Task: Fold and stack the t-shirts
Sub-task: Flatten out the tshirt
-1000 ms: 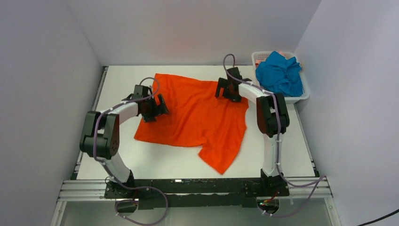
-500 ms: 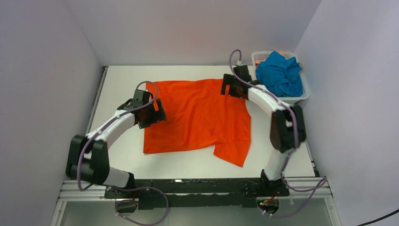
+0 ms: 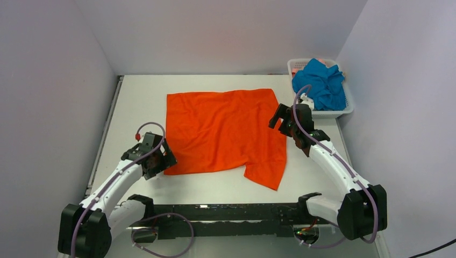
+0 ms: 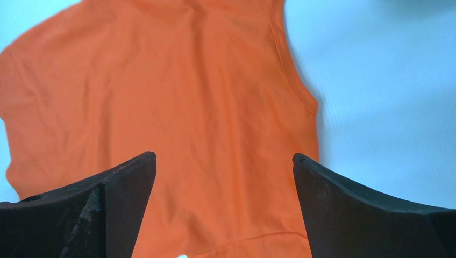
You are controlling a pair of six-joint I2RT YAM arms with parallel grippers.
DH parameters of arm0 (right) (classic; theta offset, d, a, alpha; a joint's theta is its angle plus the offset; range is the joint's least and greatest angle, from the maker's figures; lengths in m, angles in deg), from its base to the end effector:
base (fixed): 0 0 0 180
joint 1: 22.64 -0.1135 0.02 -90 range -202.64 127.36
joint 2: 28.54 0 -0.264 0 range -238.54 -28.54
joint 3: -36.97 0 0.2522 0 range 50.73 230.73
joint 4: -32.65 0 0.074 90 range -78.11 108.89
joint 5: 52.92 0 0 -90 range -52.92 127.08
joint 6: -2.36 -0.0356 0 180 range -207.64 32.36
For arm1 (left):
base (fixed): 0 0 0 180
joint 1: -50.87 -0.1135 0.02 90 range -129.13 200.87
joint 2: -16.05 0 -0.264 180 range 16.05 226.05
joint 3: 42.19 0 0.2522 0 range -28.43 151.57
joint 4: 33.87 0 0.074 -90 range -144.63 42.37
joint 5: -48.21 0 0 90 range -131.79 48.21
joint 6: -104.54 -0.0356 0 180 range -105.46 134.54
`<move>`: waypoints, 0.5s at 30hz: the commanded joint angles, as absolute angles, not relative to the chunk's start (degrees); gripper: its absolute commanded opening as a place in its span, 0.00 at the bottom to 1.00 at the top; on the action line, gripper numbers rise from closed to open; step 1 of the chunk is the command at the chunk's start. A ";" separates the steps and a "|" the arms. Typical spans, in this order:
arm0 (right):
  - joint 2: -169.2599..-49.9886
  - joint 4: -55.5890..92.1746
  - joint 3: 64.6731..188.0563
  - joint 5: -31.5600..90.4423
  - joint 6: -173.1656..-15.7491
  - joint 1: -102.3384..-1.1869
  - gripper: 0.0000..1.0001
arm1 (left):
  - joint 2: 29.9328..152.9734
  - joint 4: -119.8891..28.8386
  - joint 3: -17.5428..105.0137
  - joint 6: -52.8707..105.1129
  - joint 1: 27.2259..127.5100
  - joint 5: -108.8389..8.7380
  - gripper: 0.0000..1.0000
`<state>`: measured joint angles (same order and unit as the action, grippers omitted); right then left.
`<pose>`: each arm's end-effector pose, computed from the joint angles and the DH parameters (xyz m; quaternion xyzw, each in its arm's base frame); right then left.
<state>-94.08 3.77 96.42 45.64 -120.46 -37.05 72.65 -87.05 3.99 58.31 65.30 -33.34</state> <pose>0.2444 0.0573 0.2645 0.1755 0.8675 0.1239 0.4486 0.1672 -0.0376 0.1905 -0.2622 0.9350 -0.0481 0.2339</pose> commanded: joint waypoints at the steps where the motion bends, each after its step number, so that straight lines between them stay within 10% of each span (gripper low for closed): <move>1: -93.09 0.26 96.90 45.06 -120.37 -37.13 1.00 | 70.67 -87.23 1.31 63.62 65.27 -32.90 0.94; 15: -93.57 -4.84 95.34 43.87 -120.65 -37.14 0.99 | 78.71 -78.16 -1.81 65.84 65.11 -31.44 0.55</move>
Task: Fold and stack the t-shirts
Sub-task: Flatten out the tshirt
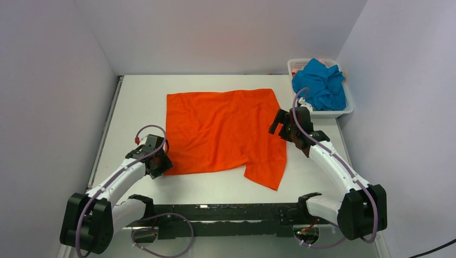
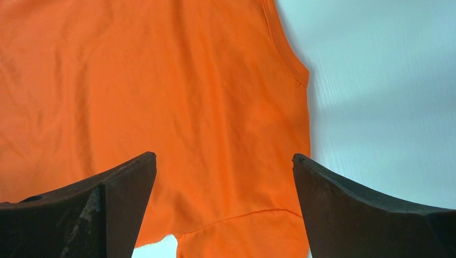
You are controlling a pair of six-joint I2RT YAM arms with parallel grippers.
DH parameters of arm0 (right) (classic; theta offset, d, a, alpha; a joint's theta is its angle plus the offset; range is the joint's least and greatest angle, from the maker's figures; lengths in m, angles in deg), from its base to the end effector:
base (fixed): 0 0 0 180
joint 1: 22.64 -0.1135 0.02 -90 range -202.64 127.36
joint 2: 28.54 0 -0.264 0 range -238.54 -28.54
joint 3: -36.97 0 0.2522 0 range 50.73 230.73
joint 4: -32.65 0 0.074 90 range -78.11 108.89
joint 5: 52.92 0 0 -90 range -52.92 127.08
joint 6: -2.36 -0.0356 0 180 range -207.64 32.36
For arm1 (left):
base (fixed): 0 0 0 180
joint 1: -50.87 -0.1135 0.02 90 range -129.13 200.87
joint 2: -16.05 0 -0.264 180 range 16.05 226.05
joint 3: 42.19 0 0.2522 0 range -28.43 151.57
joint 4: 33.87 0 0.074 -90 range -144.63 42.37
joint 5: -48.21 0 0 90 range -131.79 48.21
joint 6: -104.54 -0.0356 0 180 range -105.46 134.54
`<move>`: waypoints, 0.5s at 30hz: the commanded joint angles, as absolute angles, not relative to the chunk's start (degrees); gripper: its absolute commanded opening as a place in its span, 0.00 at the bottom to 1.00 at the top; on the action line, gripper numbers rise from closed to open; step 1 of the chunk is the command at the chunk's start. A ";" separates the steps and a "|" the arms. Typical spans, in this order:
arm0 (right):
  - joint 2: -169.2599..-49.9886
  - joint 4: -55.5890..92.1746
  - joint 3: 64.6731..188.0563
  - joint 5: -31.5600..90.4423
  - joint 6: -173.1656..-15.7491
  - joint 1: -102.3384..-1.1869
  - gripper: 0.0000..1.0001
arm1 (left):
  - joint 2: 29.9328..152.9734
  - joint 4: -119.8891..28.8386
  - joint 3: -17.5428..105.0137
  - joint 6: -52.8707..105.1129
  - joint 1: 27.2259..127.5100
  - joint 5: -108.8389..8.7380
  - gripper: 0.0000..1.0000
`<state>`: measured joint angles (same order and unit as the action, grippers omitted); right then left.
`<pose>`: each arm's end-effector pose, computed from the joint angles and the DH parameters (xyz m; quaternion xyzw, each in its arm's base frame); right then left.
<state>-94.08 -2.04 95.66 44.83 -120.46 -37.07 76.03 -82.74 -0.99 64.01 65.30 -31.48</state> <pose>0.2364 0.0559 0.2513 0.1728 0.8937 0.1076 0.3998 0.1644 -0.0357 0.1601 -0.3107 0.9265 -0.0273 0.2104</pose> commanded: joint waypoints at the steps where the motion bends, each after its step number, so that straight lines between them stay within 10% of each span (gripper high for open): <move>1: -93.46 -5.84 95.37 44.16 -120.53 -37.09 0.99 | 79.34 -77.48 -1.79 65.60 65.11 -32.06 0.50; 7: -91.81 -12.64 95.58 48.55 -121.32 -37.16 0.98 | 82.47 -72.17 -3.06 62.83 65.10 -38.83 0.00; 15: -91.26 -30.98 96.63 48.18 -126.74 -44.33 0.92 | 76.69 -75.71 -1.73 61.07 65.10 -36.59 0.00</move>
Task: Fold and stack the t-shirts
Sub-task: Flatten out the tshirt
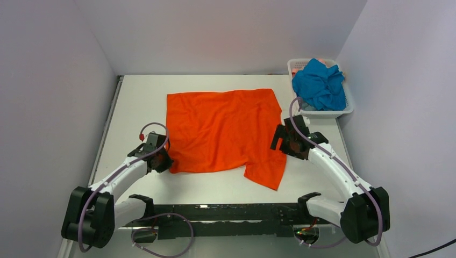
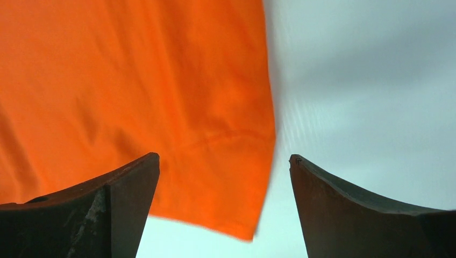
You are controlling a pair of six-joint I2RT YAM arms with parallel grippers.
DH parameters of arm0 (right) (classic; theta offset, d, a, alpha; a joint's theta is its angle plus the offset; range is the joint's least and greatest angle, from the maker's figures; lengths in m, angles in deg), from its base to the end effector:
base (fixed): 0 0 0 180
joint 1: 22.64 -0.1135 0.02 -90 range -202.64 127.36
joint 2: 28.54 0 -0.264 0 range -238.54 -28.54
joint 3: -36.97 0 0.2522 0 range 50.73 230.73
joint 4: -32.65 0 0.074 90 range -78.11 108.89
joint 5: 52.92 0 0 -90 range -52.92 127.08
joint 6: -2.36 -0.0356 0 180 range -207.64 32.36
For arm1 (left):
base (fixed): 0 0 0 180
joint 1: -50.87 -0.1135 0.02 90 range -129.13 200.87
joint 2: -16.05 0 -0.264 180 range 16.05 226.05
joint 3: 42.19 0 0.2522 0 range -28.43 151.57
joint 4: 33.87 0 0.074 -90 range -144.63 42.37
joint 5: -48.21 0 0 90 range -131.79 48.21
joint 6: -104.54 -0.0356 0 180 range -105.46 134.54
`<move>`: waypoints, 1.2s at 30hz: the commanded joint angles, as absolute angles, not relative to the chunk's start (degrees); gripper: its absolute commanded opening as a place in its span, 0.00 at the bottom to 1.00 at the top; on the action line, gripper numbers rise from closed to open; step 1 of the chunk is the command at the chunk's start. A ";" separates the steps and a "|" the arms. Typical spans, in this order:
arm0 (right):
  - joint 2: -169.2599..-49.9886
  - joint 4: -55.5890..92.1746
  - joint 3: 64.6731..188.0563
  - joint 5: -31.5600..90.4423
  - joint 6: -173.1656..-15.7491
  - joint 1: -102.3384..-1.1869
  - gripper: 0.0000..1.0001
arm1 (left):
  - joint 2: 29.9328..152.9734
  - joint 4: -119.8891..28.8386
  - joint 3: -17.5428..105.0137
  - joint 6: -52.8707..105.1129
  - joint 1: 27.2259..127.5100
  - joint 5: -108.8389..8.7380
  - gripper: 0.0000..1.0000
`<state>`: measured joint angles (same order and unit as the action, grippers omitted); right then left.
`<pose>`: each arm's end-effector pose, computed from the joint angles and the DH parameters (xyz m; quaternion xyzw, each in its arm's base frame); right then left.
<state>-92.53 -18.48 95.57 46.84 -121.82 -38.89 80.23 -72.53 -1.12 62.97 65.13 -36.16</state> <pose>0.2086 0.0545 0.2361 0.1729 0.9387 0.0486 0.2943 0.1838 -0.0431 0.1557 -0.2960 0.9224 -0.0860 0.2328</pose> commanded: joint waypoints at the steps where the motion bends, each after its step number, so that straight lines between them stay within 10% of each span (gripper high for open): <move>1: -91.20 -33.03 96.17 48.13 -128.64 -46.73 0.92 | 75.44 -76.28 -1.46 60.89 65.11 -36.11 0.00; 26: -97.96 -18.98 80.31 40.48 -140.95 -56.74 0.50 | 69.21 -77.95 -0.92 59.94 65.05 -36.70 0.00; 36: -97.06 -19.03 92.91 54.98 -136.27 -56.56 0.00 | 73.32 -74.66 5.30 59.22 64.81 -36.57 0.00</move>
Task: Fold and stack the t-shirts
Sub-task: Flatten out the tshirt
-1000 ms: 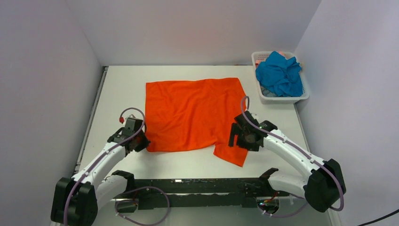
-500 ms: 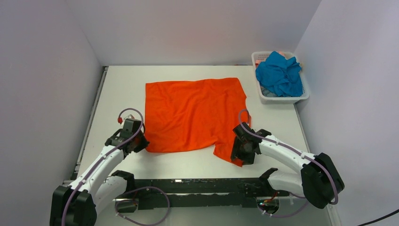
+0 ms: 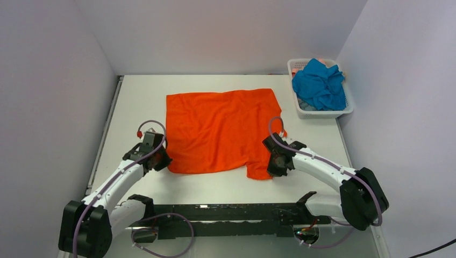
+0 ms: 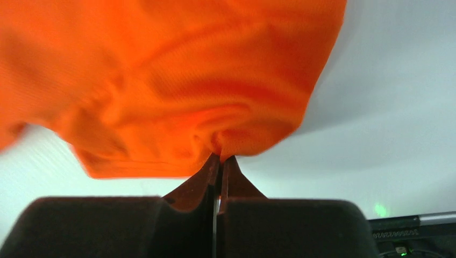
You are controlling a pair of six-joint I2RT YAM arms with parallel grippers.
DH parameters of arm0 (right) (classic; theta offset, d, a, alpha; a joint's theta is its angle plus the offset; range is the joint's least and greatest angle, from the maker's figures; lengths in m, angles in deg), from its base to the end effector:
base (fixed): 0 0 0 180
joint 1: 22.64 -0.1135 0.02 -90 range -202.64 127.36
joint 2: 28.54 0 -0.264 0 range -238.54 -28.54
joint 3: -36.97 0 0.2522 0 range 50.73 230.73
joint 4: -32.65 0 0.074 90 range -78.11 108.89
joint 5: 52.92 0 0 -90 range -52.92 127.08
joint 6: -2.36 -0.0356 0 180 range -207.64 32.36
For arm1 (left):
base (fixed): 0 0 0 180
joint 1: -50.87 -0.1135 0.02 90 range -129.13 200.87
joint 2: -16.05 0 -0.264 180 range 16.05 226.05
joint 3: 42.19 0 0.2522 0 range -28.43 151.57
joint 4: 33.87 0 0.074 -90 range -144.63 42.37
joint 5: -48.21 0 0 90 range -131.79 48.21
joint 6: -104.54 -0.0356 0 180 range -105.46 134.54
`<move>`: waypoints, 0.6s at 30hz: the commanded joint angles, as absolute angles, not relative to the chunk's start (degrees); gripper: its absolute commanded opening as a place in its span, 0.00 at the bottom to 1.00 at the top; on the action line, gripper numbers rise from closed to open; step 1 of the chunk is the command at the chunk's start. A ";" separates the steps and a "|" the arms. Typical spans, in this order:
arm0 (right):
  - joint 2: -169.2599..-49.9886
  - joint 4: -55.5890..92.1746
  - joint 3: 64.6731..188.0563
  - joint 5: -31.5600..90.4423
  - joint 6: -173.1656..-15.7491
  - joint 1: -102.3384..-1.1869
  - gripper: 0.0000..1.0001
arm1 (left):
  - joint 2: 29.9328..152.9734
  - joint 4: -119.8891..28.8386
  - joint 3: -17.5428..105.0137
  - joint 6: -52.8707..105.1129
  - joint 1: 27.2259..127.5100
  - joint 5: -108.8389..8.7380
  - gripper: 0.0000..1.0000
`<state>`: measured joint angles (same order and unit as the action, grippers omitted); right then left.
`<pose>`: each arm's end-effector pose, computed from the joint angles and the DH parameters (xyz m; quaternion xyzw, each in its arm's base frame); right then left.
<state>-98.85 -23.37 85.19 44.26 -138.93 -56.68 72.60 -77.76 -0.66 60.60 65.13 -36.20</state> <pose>0.1577 0.1011 0.1602 0.1553 0.9805 0.0243 0.1182 0.1700 -0.0396 0.1747 -0.2762 0.9219 -0.0939 0.2550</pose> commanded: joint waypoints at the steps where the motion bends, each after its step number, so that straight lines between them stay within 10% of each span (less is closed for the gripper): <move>1: -96.51 -18.39 95.41 57.19 -135.22 -56.42 0.00 | 73.61 -74.84 6.98 59.04 64.63 -36.15 0.00; 18: -88.31 -4.80 127.57 64.93 -111.50 -49.01 0.00 | 68.78 -72.48 40.83 53.68 58.51 -32.27 0.00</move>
